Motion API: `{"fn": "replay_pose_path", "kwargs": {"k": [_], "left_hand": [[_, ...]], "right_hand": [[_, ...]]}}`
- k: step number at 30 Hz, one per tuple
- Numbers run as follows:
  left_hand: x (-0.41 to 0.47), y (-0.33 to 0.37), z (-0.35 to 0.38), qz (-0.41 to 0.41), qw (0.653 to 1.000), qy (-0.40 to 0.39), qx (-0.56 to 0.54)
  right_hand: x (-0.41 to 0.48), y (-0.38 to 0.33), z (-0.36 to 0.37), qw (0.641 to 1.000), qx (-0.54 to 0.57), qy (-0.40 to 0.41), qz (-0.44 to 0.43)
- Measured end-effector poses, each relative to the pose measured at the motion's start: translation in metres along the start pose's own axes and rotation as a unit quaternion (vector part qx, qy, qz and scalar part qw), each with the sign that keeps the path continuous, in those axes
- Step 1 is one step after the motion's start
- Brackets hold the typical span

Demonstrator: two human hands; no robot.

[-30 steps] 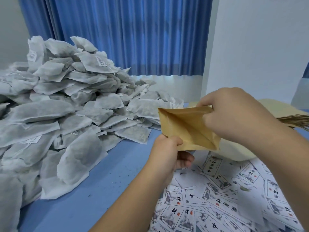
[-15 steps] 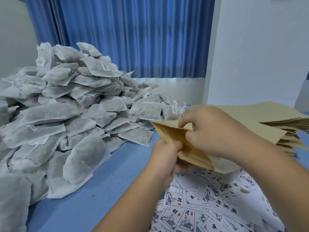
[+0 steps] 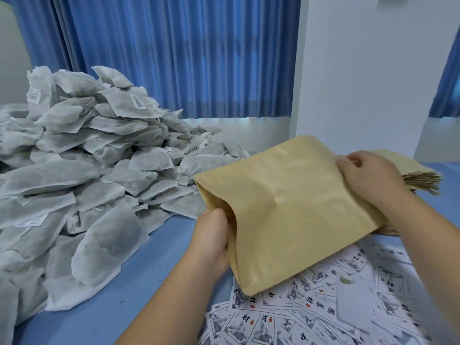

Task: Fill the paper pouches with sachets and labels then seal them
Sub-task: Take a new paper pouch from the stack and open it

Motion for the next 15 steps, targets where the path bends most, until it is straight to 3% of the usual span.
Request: {"fn": "replay_pose_path", "kwargs": {"k": [7,15], "left_hand": [[-0.008,0.019,-0.002,0.081,0.994,-0.021,0.064],[-0.012,0.027,-0.004,0.110,0.991,-0.014,0.070]], "right_hand": [[0.004,0.022,0.005,0.968,0.236,-0.061,0.056],[0.009,0.035,-0.004,0.991,0.129,0.019,0.040]]}}
Point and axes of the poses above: each hand's wrist, its own x-axis towards the middle knuckle, its own z-axis out of the palm, y = z × x, the point moved 6 cm from there along x, towards the middle knuckle, and after that the axes turned 9 degrees about -y, right-handed, at the moved point
